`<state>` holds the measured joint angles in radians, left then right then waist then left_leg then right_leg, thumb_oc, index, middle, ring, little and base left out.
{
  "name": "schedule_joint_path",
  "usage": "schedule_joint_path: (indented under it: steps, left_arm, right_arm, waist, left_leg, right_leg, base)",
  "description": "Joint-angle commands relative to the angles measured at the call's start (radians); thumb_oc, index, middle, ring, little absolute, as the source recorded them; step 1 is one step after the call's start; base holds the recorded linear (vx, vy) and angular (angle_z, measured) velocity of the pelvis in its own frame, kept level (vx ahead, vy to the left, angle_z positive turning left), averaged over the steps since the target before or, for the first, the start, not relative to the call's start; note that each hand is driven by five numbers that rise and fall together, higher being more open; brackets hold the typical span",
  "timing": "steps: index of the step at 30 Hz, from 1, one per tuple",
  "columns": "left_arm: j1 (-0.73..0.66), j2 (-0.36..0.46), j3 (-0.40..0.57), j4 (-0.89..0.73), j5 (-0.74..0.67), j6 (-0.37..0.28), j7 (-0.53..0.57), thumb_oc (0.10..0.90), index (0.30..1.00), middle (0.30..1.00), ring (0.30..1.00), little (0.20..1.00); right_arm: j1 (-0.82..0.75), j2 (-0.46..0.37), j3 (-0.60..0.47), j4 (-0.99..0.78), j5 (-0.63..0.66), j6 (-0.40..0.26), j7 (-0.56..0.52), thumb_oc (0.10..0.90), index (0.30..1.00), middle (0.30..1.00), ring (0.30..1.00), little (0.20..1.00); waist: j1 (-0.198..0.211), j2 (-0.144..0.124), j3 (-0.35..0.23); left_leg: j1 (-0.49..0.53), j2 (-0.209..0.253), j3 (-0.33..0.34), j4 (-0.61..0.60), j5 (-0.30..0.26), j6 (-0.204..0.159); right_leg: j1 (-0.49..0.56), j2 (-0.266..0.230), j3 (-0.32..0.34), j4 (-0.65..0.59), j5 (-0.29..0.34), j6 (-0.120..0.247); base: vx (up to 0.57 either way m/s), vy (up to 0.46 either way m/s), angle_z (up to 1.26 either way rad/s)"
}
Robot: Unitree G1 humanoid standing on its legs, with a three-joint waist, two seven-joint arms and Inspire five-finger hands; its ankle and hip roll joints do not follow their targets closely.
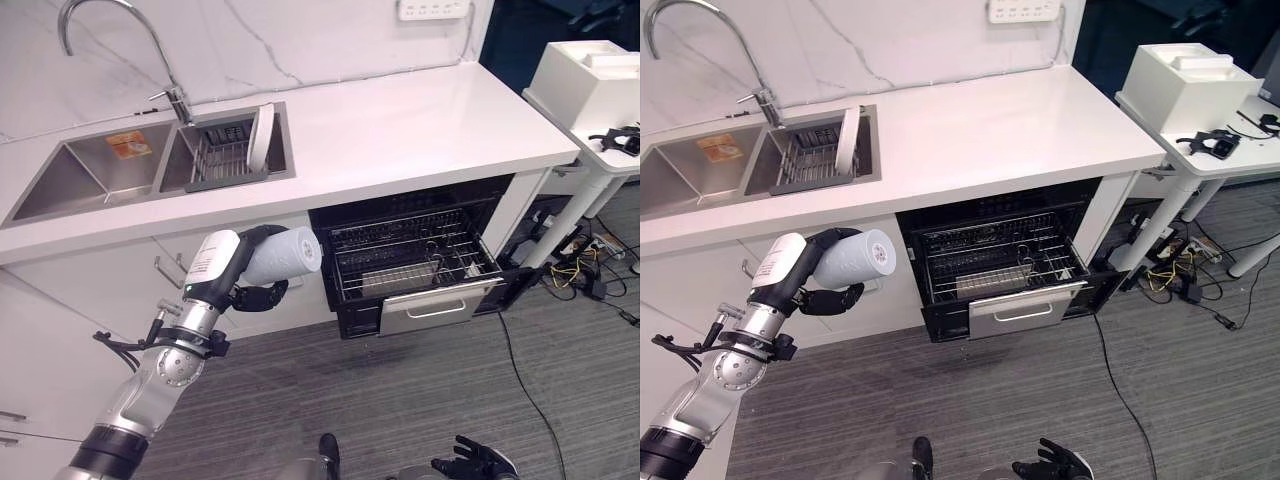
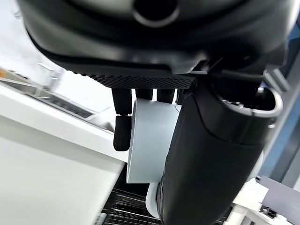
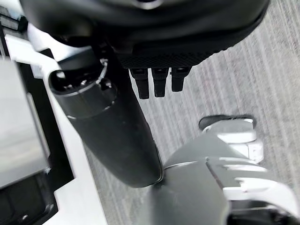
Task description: Place the dishes in the dishwasher.
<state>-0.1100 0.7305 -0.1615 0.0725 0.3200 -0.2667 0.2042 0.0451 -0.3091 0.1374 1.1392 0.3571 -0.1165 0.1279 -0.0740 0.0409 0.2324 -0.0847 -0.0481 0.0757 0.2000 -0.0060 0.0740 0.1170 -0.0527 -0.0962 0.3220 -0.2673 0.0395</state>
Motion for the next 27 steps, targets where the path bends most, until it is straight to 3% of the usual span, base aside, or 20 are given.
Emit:
schedule_joint_path:
  steps: [1,6,8,10,11,12,15,17,19,20,21,23,24,27]
  left_arm:
    - [-0.095,0.029,0.084,-0.081,-0.046,-0.075,0.045,0.400,0.300,0.300,0.300,0.300]
    - [-0.072,0.020,0.083,-0.087,-0.030,-0.083,0.048,0.400,0.300,0.300,0.300,0.300]
    - [-0.066,0.018,0.074,-0.102,-0.011,-0.065,0.050,0.400,0.300,0.300,0.300,0.300]
    - [-0.082,0.019,0.063,-0.098,-0.010,-0.051,0.055,0.400,0.300,0.300,0.300,0.300]
    - [-0.097,0.020,0.053,-0.099,-0.008,-0.046,0.063,0.400,0.300,0.300,0.300,0.300]
    - [-0.097,0.025,0.054,-0.099,-0.010,-0.051,0.064,0.400,0.300,0.300,0.300,0.300]
    - [-0.070,0.048,0.066,-0.097,-0.008,-0.070,0.077,0.400,0.300,0.300,0.300,0.300]
    - [-0.048,0.041,0.074,-0.115,-0.001,-0.041,0.068,0.400,0.300,0.300,0.300,0.300]
    - [-0.037,0.033,0.074,-0.124,-0.004,-0.029,0.065,0.400,0.300,0.300,0.300,0.300]
    - [-0.019,0.026,0.079,-0.162,-0.006,-0.023,0.062,0.400,0.300,0.300,0.300,0.300]
    - [-0.020,0.019,0.078,-0.175,-0.001,-0.014,0.052,0.400,0.300,0.300,0.300,0.300]
    - [-0.047,-0.002,0.079,-0.172,-0.004,-0.043,0.018,0.400,0.300,0.300,0.300,0.300]
    - [-0.080,-0.013,0.067,-0.159,-0.018,-0.045,0.010,0.400,0.300,0.300,0.300,0.300]
    - [-0.107,-0.009,0.055,-0.144,-0.032,-0.034,0.006,0.400,0.300,0.300,0.300,0.300]
  right_arm:
    - [0.008,0.029,0.009,-0.057,-0.003,-0.017,0.010,0.800,0.900,0.900,0.900,0.900]
    - [-0.005,0.045,0.023,-0.083,-0.010,-0.019,0.019,0.800,0.900,0.900,0.900,0.900]
    - [-0.005,0.049,0.033,-0.126,-0.011,-0.016,0.037,0.800,0.900,0.900,0.900,0.900]
    - [-0.004,0.052,0.047,-0.154,-0.011,-0.018,0.059,0.800,0.900,0.900,0.900,0.900]
    - [-0.008,0.060,0.064,-0.171,-0.015,-0.030,0.071,0.800,0.900,0.900,0.900,0.900]
    - [-0.012,0.061,0.067,-0.175,-0.020,-0.028,0.081,0.800,0.900,0.900,0.900,0.900]
    - [-0.027,0.068,0.077,-0.182,-0.055,-0.023,0.132,0.800,0.900,0.900,0.900,0.900]
    - [-0.032,0.060,0.104,-0.212,-0.082,0.018,0.172,0.800,0.900,0.900,0.900,0.900]
    - [-0.039,0.057,0.116,-0.217,-0.083,0.045,0.181,0.800,0.900,0.900,0.900,0.900]
    - [-0.041,0.038,0.141,-0.227,-0.041,0.070,0.183,0.800,0.900,0.900,0.900,0.900]
    - [-0.038,0.030,0.141,-0.233,-0.030,0.083,0.176,0.800,0.900,0.900,0.900,0.900]
    - [-0.017,0.015,0.121,-0.237,0.028,0.093,0.158,0.800,0.900,0.900,0.900,0.900]
    - [-0.001,0.014,0.110,-0.220,0.036,0.071,0.155,0.800,0.900,0.900,0.900,0.900]
    - [-0.008,0.023,0.102,-0.159,0.030,0.033,0.156,0.800,0.900,0.900,0.900,0.900]
  waist:
    - [0.015,0.030,-0.066]
    - [0.022,0.044,-0.066]
    - [0.017,0.045,-0.055]
    - [0.014,0.039,-0.048]
    - [0.007,0.040,-0.039]
    - [0.005,0.041,-0.036]
    - [0.018,0.028,-0.034]
    - [0.033,0.019,-0.044]
    - [0.037,0.013,-0.048]
    - [0.036,0.018,-0.050]
    - [0.032,0.020,-0.050]
    - [0.015,0.020,-0.049]
    - [0.008,0.012,-0.049]
    - [0.006,0.018,-0.055]
  left_leg:
    - [0.000,0.038,-0.045,0.100,-0.148,-0.073]
    - [0.015,0.041,-0.043,0.100,-0.178,-0.039]
    - [0.013,0.030,-0.057,0.100,-0.183,-0.012]
    - [0.011,0.032,-0.058,0.100,-0.176,-0.011]
    - [0.015,0.052,-0.071,0.100,-0.181,-0.022]
    - [0.018,0.065,-0.079,0.100,-0.185,-0.031]
    - [0.025,0.136,-0.091,0.100,-0.187,-0.079]
    - [0.019,0.196,-0.087,0.100,-0.167,-0.118]
    - [0.014,0.222,-0.092,0.100,-0.149,-0.135]
    - [-0.019,0.291,-0.092,0.100,-0.104,-0.173]
    - [-0.033,0.305,-0.078,0.100,-0.088,-0.176]
    - [-0.059,0.309,0.013,0.100,-0.060,-0.171]
    - [-0.053,0.277,0.058,0.100,-0.065,-0.160]
    - [-0.044,0.232,0.058,0.100,-0.082,-0.158]
  right_leg:
    - [-0.077,0.025,-0.050,-0.022,0.076,0.041]
    - [-0.069,0.048,-0.068,-0.022,0.114,0.047]
    - [-0.133,0.041,-0.049,0.112,0.160,0.067]
    - [-0.156,-0.011,-0.045,0.082,0.198,0.086]
    - [-0.175,-0.082,-0.011,0.004,0.258,0.103]
    - [-0.176,-0.102,0.012,-0.022,0.269,0.112]
    - [-0.177,-0.169,0.053,-0.022,0.250,0.154]
    - [-0.149,-0.158,0.017,-0.022,0.165,0.164]
    - [-0.153,-0.153,0.012,-0.022,0.152,0.164]
    - [-0.145,-0.107,-0.009,-0.022,0.103,0.115]
    - [-0.139,-0.090,-0.027,-0.022,0.092,0.096]
    - [-0.126,-0.071,-0.084,-0.022,0.077,0.064]
    - [-0.115,-0.085,-0.117,-0.022,0.069,0.058]
    - [-0.124,-0.088,-0.105,-0.022,0.080,0.069]
  base:
    - [0.10,0.091,0.13]
    - [0.08,0.065,-0.05]
    - [0.06,-0.036,-0.06]
    - [0.03,-0.224,0.08]
    - [0.01,-0.380,0.04]
    - [-0.02,-0.442,0.04]
    - [0.01,-0.518,0.31]
    - [0.06,-0.628,0.20]
    - [0.00,-0.441,0.17]
    - [-0.03,-0.387,0.24]
    - [-0.04,-0.482,0.56]
    - [-0.04,-0.254,0.81]
    - [-0.04,-0.146,0.78]
    - [0.00,-0.023,0.77]
